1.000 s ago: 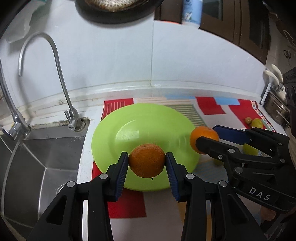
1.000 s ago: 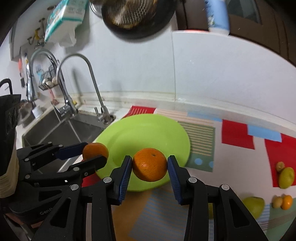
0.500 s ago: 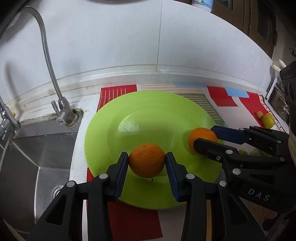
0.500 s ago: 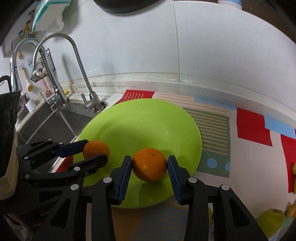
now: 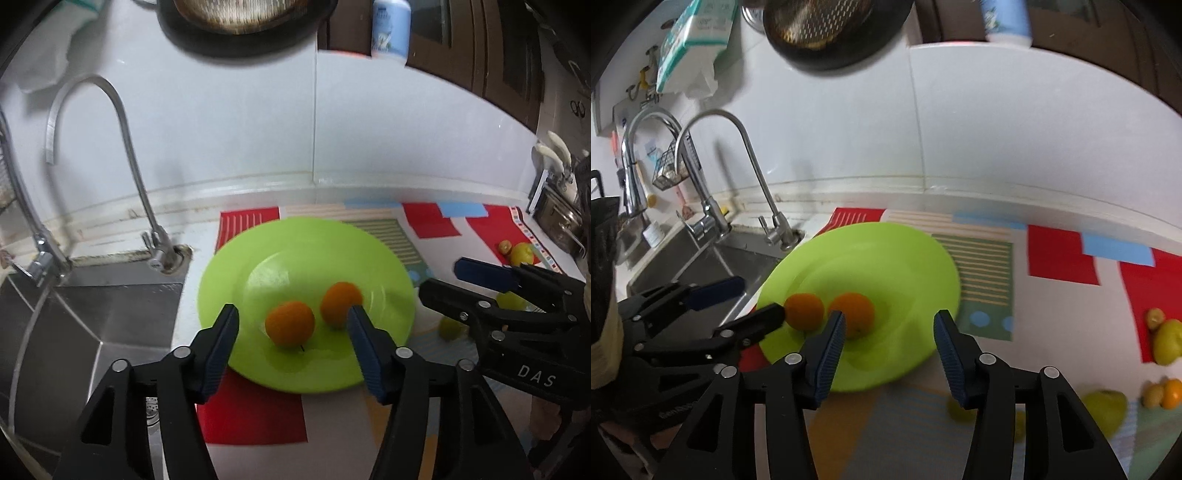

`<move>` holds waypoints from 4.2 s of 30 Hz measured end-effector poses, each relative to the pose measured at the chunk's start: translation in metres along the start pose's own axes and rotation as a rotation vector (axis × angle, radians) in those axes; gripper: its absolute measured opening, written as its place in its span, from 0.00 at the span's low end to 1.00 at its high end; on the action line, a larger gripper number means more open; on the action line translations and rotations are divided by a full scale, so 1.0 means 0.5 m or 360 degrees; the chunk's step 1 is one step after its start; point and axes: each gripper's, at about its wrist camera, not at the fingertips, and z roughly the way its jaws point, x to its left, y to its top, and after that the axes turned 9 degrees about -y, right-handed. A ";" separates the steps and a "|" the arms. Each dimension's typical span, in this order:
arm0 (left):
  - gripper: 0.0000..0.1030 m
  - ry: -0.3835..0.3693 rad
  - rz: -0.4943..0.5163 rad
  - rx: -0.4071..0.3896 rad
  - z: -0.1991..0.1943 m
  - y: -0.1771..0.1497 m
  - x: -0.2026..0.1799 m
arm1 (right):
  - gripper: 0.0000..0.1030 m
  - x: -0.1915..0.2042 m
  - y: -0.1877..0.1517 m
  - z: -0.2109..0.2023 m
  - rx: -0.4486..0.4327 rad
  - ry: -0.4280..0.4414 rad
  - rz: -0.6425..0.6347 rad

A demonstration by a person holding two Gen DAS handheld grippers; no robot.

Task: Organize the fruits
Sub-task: 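Withdraw both open tools from the plate back toward the fruits, then grasp a small green tomato with the left tool while the right tool grasps the green apple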

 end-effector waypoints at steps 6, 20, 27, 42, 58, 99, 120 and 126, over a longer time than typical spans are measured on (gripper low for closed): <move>0.70 0.0006 0.0010 -0.0052 -0.060 -0.014 -0.037 | 0.60 -0.020 -0.016 -0.077 -0.0070 -0.0083 0.0033; 0.77 -0.0061 0.0104 -0.0190 -0.153 -0.042 -0.136 | 0.68 -0.066 -0.077 -0.237 -0.0219 -0.0252 0.0110; 0.77 -0.0090 0.0141 -0.0216 -0.175 -0.052 -0.186 | 0.68 -0.099 -0.101 -0.286 -0.0255 -0.0301 0.0137; 0.79 -0.0085 0.0193 -0.0263 -0.192 -0.067 -0.299 | 0.68 -0.189 -0.136 -0.354 -0.0286 -0.0329 0.0145; 0.79 -0.0097 0.0234 -0.0212 -0.125 -0.058 -0.345 | 0.68 -0.257 -0.141 -0.321 -0.0230 -0.0310 0.0156; 0.35 -0.0328 0.0332 0.0224 0.166 -0.070 -0.355 | 0.67 -0.317 -0.128 -0.052 0.0161 -0.0108 0.0264; 0.28 -0.0354 0.0266 0.0211 0.171 -0.047 -0.347 | 0.50 -0.321 -0.127 -0.028 0.0208 -0.0051 0.0275; 0.28 -0.0340 0.0245 0.0152 0.134 -0.035 -0.345 | 0.50 -0.319 -0.118 -0.056 0.0150 -0.0077 0.0258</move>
